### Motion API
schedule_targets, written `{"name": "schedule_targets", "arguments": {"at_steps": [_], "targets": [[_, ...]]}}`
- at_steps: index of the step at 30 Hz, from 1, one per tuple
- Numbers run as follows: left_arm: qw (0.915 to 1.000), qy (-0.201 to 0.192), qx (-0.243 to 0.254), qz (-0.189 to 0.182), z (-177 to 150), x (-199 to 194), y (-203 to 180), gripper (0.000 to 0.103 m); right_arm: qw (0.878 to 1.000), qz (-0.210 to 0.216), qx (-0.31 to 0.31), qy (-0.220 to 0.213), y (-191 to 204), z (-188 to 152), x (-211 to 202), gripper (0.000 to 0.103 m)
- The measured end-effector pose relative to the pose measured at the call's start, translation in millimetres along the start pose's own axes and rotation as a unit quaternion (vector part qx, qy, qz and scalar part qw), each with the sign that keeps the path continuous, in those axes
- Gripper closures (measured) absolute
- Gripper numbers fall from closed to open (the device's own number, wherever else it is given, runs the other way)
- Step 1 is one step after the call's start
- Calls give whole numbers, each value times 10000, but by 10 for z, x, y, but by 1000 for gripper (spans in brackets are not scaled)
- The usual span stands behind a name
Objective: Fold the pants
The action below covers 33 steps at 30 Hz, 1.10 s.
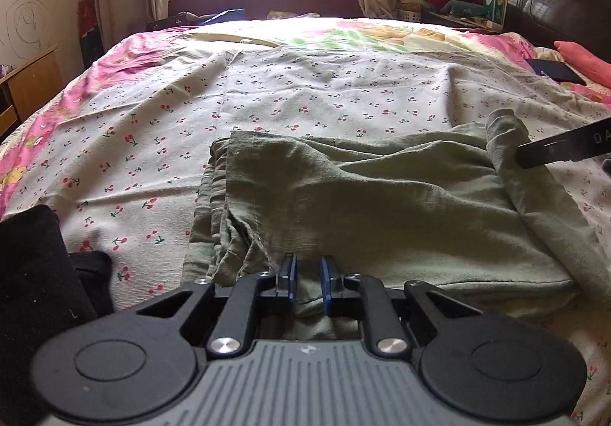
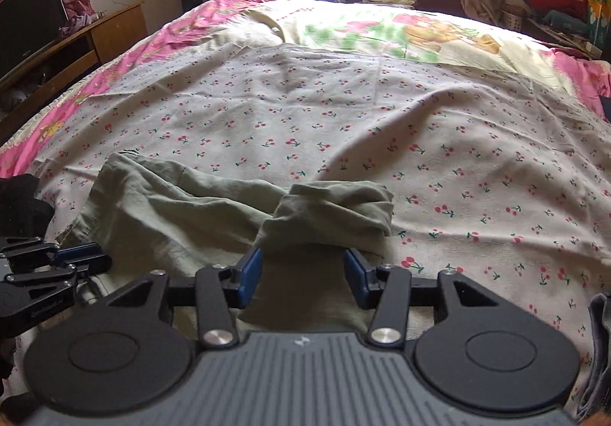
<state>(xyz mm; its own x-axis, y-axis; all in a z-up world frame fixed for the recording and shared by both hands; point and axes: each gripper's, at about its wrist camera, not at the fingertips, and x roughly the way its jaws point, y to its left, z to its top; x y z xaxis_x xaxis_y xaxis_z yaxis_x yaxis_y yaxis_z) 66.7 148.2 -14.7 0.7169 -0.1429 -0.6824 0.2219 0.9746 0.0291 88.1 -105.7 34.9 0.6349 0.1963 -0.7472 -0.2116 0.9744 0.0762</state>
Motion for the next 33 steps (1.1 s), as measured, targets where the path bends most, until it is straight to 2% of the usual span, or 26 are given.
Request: {"name": "schedule_targets", "arguments": {"at_steps": [2, 4, 8, 11, 14, 17, 19, 20, 21, 22, 23, 25, 27, 29, 31, 33], "targets": [[9999, -102, 50, 24, 30, -180, -43, 74, 9995, 147, 260, 31, -55, 51, 75, 54], [9996, -235, -1, -156, 74, -384, -101, 69, 9999, -23, 144, -82, -23, 91, 118, 53], [9953, -339, 15, -907, 147, -625, -384, 55, 9999, -47, -112, -94, -29, 159, 168, 53], [9862, -160, -83, -1646, 155, -588, -674, 53, 9984, 159, -542, 7, -51, 194, 146, 53], [9794, 135, -79, -2014, 115, -456, -976, 53, 9904, 399, -1322, 105, -69, 247, 103, 53], [9787, 290, 288, -2013, 65, -363, -1264, 53, 9754, 741, -2065, 227, -71, 322, 127, 53], [9785, 377, 440, -1979, 54, -307, -1383, 53, 9600, 951, -2602, 392, -35, 361, 200, 53], [9776, 467, 436, -2003, 52, -262, -1432, 53, 9538, 1003, -2795, 451, -20, 368, 232, 57], [9771, 537, 410, -2020, 44, -235, -1475, 53, 9462, 1052, -3009, 555, -4, 359, 278, 62], [9772, 561, 404, -2006, 44, -208, -1523, 53, 9436, 985, -3096, 639, 1, 357, 314, 91], [9781, 550, 432, -1961, 44, -189, -1570, 53, 9433, 910, -3104, 742, -7, 361, 341, 101], [9792, 567, 459, -1894, 39, -144, -1649, 55, 9456, 973, -3017, 727, -78, 387, 321, 102], [9789, 567, 443, -1914, 40, -102, -1681, 61, 9537, 1008, -2767, 618, -166, 467, 284, 102], [9807, 468, 538, -1818, 48, -106, -1711, 63, 9616, 1101, -2453, 543, -257, 567, 297, 103], [9819, 496, 516, -1752, 64, -109, -1686, 64, 9671, 942, -2322, 446, -294, 616, 384, 103], [9825, 524, 336, -1756, 71, -125, -1608, 64, 9681, 917, -2272, 526, -308, 605, 483, 102]]}}
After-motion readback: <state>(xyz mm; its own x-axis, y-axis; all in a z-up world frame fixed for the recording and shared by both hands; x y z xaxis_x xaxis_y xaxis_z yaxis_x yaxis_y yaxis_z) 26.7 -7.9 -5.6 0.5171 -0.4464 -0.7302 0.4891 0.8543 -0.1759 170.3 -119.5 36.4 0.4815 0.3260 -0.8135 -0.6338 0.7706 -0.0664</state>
